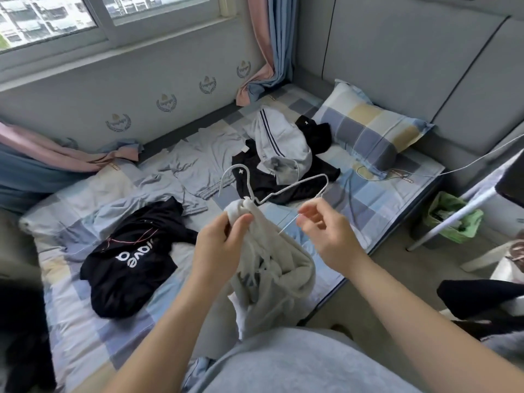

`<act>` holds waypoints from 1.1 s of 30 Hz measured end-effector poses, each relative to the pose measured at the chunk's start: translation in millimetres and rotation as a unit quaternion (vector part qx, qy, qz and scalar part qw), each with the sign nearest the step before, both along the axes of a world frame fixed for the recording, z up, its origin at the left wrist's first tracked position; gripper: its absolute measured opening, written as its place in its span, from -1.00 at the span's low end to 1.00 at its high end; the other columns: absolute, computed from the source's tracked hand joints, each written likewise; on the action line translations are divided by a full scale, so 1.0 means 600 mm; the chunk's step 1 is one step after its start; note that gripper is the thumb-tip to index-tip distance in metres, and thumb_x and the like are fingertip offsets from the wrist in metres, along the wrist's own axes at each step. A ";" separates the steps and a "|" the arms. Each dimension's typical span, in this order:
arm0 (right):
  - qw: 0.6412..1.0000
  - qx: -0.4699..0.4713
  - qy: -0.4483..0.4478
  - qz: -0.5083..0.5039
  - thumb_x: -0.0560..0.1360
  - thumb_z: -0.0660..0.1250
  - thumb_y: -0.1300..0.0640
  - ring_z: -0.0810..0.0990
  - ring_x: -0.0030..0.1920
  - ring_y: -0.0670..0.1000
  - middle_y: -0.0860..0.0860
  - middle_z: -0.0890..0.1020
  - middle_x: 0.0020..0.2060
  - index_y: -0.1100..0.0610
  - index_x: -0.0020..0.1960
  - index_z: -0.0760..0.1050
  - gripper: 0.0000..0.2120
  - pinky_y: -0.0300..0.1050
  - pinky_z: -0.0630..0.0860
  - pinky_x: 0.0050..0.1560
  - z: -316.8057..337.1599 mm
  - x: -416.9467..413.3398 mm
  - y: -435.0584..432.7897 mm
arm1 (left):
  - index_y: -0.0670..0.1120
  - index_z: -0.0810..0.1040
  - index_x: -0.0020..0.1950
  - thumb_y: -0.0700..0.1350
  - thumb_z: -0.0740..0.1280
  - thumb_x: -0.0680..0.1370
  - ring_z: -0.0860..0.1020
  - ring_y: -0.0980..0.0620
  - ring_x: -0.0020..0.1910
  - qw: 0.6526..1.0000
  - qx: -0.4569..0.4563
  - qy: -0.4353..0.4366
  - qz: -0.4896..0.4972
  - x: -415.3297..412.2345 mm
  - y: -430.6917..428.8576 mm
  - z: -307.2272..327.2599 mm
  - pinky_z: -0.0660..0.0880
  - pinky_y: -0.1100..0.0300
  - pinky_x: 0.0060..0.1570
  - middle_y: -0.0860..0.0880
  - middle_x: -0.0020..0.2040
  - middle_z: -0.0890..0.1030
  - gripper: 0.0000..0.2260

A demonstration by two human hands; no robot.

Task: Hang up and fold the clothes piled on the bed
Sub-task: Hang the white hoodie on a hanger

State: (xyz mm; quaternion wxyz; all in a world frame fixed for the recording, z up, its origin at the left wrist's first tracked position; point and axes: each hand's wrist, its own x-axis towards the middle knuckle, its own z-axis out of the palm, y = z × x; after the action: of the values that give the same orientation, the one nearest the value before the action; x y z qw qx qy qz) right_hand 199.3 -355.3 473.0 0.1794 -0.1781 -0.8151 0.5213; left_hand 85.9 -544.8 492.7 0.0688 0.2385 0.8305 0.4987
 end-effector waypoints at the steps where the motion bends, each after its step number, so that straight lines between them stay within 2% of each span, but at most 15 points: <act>1: 0.999 -0.011 -0.040 0.028 0.56 0.34 -0.03 0.57 -0.08 -0.17 -0.12 0.60 -0.12 -0.06 0.02 0.49 -0.91 -0.35 0.45 -0.06 -0.020 0.006 -0.017 | 0.16 0.40 -0.41 0.02 0.33 0.63 0.24 0.14 -0.52 1.000 0.014 -0.006 0.014 0.002 -0.002 0.003 0.20 0.24 -0.45 0.15 -0.54 0.30 -0.60; 3: 0.992 -0.019 -0.103 0.076 0.55 0.42 0.01 0.56 0.05 -0.19 -0.11 0.60 0.01 -0.04 0.15 0.47 -0.78 -0.25 0.46 0.08 -0.055 0.012 -0.050 | 0.18 0.40 -0.43 0.01 0.32 0.64 0.21 0.15 -0.51 0.998 0.050 -0.019 0.032 0.005 -0.004 0.010 0.19 0.19 -0.45 0.15 -0.54 0.27 -0.58; 5: 0.981 -0.001 -0.158 0.112 0.49 0.47 -0.06 0.47 0.23 -0.15 -0.14 0.52 0.19 -0.03 0.34 0.40 -0.52 -0.15 0.38 0.28 -0.083 0.006 -0.077 | 0.17 0.38 -0.46 -0.01 0.32 0.65 0.20 0.16 -0.51 0.995 0.086 -0.031 0.040 0.009 -0.004 0.015 0.16 0.24 -0.48 0.16 -0.54 0.26 -0.55; 7: 0.970 0.048 -0.205 0.121 0.41 0.48 -0.17 0.38 0.27 -0.11 -0.15 0.46 0.25 -0.06 0.41 0.32 -0.35 -0.04 0.30 0.32 -0.100 -0.007 -0.100 | 0.15 0.37 -0.46 -0.01 0.32 0.65 0.20 0.18 -0.52 0.992 0.113 -0.044 0.040 0.015 -0.003 0.020 0.16 0.30 -0.50 0.17 -0.54 0.26 -0.54; 9: 0.971 0.071 -0.204 0.103 0.42 0.44 -0.12 0.46 0.27 0.00 -0.06 0.53 0.25 -0.03 0.41 0.32 -0.38 0.04 0.36 0.26 -0.112 -0.021 -0.112 | 0.11 0.36 -0.45 0.00 0.32 0.65 0.22 0.18 -0.50 0.988 0.136 -0.055 0.036 0.020 -0.005 0.025 0.18 0.32 -0.50 0.17 -0.52 0.27 -0.55; 11: 0.972 0.081 -0.205 0.081 0.50 0.36 0.06 0.55 0.17 0.15 0.05 0.60 0.16 0.03 0.35 0.41 -0.57 0.09 0.48 0.17 -0.128 -0.029 -0.110 | 0.04 0.33 -0.42 0.02 0.33 0.64 0.22 0.15 -0.47 0.986 0.150 -0.060 0.032 0.018 -0.012 0.028 0.18 0.27 -0.49 0.15 -0.48 0.27 -0.56; 15: 0.937 0.095 -0.316 0.111 0.57 0.26 0.12 0.57 0.12 0.17 0.09 0.62 0.04 0.01 0.00 0.45 -0.97 0.03 0.52 0.08 -0.171 -0.016 -0.068 | -0.13 0.27 -0.37 0.04 0.35 0.63 0.17 0.12 -0.47 0.990 0.131 -0.052 0.027 -0.011 -0.039 0.027 0.13 0.25 -0.49 0.10 -0.46 0.23 -0.53; 19: 0.892 0.181 -0.387 0.148 0.60 0.30 -0.05 0.43 0.26 0.20 0.04 0.56 0.05 -0.08 0.06 0.38 -0.89 0.02 0.36 0.20 -0.187 0.010 0.005 | 0.00 0.34 -0.44 0.04 0.39 0.60 0.17 0.15 -0.50 0.997 0.062 -0.044 -0.012 -0.050 -0.078 0.022 0.13 0.31 -0.51 0.16 -0.49 0.23 -0.55; 22: 0.858 0.275 -0.404 0.160 0.62 0.22 0.07 0.50 0.23 0.13 -0.07 0.60 -0.13 -0.14 0.07 0.33 -0.88 0.18 0.06 0.51 -0.173 0.009 0.058 | 0.04 0.36 -0.48 0.10 0.40 0.57 0.16 0.17 -0.52 0.998 0.008 -0.044 -0.051 -0.066 -0.105 0.015 0.11 0.31 -0.53 0.18 -0.51 0.22 -0.54; 24: 0.841 0.340 -0.387 0.163 0.56 0.21 0.15 0.59 0.11 0.01 -0.18 0.54 -0.27 -0.17 0.14 0.38 -0.75 0.21 -0.13 0.56 -0.155 0.001 0.080 | 0.01 0.38 -0.47 0.23 0.39 0.53 0.16 0.16 -0.52 0.996 -0.021 -0.048 -0.069 -0.073 -0.119 0.014 0.11 0.30 -0.53 0.16 -0.51 0.22 -0.52; 26: 0.851 0.356 -0.358 0.143 0.53 0.21 0.18 0.59 0.11 -0.01 -0.16 0.60 -0.22 -0.14 0.15 0.45 -0.72 0.16 -0.21 0.56 -0.135 -0.007 0.098 | -0.10 0.42 -0.41 0.37 0.35 0.44 0.16 0.15 -0.51 0.995 -0.042 -0.051 -0.079 -0.081 -0.130 0.014 0.11 0.29 -0.53 0.14 -0.49 0.21 -0.44; 28: 0.873 0.342 -0.330 0.108 0.53 0.18 0.19 0.58 0.11 0.04 -0.07 0.65 -0.15 -0.10 0.00 0.49 -0.78 0.05 -0.16 0.54 -0.106 -0.013 0.115 | -0.19 0.41 -0.35 0.46 0.32 0.39 0.15 0.14 -0.50 0.992 -0.069 -0.058 -0.091 -0.087 -0.138 0.017 0.10 0.30 -0.53 0.12 -0.47 0.20 -0.33; 30: 0.905 0.295 -0.296 0.082 0.47 0.11 0.15 0.54 0.03 0.12 -0.04 0.61 -0.22 -0.07 -0.16 0.46 -0.80 0.01 0.14 0.43 -0.066 -0.019 0.119 | -0.21 0.38 -0.34 0.49 0.31 0.38 0.15 0.13 -0.49 0.986 -0.101 -0.067 -0.115 -0.089 -0.141 0.020 0.09 0.30 -0.53 0.11 -0.46 0.18 -0.29; 31: 0.923 0.262 -0.271 0.074 0.40 0.06 0.12 0.52 -0.04 0.14 -0.03 0.59 -0.27 -0.04 -0.21 0.46 -0.79 0.00 0.32 0.24 -0.044 -0.022 0.113 | -0.22 0.38 -0.33 0.48 0.31 0.38 0.15 0.13 -0.49 0.982 -0.116 -0.074 -0.126 -0.087 -0.141 0.021 0.09 0.29 -0.53 0.10 -0.46 0.18 -0.29; 33: 0.955 0.206 -0.203 0.064 0.29 0.03 0.12 0.50 -0.20 0.11 -0.03 0.55 -0.36 0.04 -0.28 0.46 -0.78 -0.03 0.34 -0.18 -0.003 -0.031 0.090 | -0.20 0.38 -0.37 0.41 0.32 0.39 0.16 0.10 -0.48 0.976 -0.140 -0.086 -0.144 -0.082 -0.134 0.022 0.09 0.24 -0.51 0.07 -0.46 0.20 -0.36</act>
State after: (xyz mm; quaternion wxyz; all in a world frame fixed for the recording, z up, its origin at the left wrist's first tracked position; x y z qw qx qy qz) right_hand 180.7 -301.1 471.4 0.0094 -0.1870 -0.9337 0.3054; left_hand 36.6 -625.0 506.2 0.2435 0.2995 0.8403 0.3807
